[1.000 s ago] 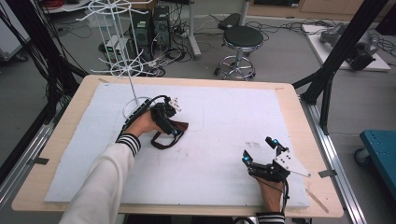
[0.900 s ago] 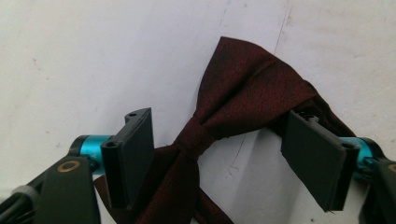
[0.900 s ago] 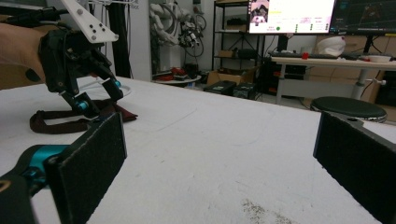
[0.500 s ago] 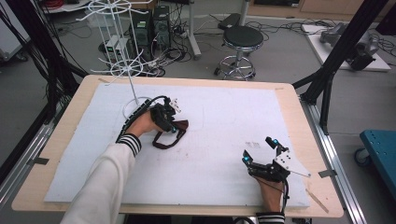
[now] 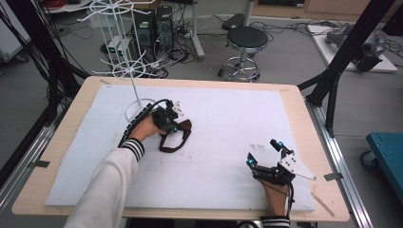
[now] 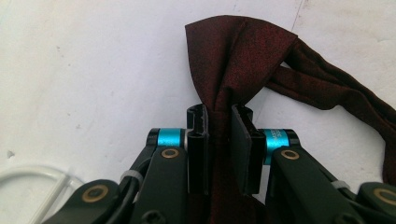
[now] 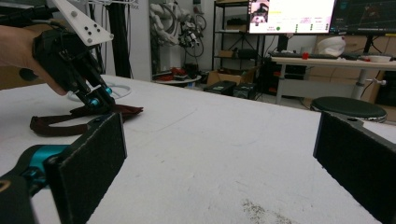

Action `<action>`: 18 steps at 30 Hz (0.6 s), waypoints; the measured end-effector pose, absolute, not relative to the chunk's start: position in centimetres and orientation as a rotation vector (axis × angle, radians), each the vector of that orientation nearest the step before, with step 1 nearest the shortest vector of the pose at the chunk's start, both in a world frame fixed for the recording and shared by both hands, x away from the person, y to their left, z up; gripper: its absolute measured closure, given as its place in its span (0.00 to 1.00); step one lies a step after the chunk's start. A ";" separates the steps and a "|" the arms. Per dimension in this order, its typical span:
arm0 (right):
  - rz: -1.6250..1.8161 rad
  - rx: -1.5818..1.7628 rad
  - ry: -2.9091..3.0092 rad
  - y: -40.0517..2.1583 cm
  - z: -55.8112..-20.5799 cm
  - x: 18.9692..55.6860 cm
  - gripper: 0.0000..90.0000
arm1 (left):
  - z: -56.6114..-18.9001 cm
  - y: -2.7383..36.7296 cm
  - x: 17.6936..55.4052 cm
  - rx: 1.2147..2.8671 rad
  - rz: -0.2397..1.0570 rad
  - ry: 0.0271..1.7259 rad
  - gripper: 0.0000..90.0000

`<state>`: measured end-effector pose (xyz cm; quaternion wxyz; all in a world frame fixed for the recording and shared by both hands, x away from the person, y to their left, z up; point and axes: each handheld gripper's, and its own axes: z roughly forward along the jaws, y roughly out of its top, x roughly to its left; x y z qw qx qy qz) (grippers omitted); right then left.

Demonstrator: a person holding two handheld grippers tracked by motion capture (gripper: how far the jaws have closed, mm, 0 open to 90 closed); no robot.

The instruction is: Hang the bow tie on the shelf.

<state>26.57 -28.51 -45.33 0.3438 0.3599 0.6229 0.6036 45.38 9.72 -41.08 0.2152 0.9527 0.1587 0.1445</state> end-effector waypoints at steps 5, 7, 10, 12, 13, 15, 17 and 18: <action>1.567 0.929 1.612 -28.5 -45.3 26.6 0.02 | -40.6 9.7 45.1 2.624 0.422 0.457 0.86; 1.566 0.931 1.616 -28.5 -45.3 26.6 0.02 | -40.2 9.7 44.8 2.602 0.432 0.476 0.86; 1.566 0.929 1.614 -28.5 -45.3 26.6 0.02 | -39.5 9.6 44.3 2.574 0.445 0.498 0.86; 1.566 0.930 1.615 -28.5 -45.3 26.6 0.02 | -38.9 9.5 43.9 2.555 0.460 0.503 0.86; 1.569 0.935 1.615 -28.5 -45.3 26.6 0.02 | -38.7 9.5 43.7 2.548 0.465 0.508 0.86; 1.568 0.933 1.616 -28.5 -45.3 26.6 0.02 | -38.2 9.5 43.3 2.534 0.483 0.511 0.86; 1.568 0.933 1.616 -28.5 -45.3 26.6 0.02 | -37.9 9.7 42.9 2.499 0.487 0.533 0.86; 1.568 0.933 1.616 -28.5 -45.3 26.6 0.02 | -37.7 9.8 42.7 2.481 0.485 0.548 0.86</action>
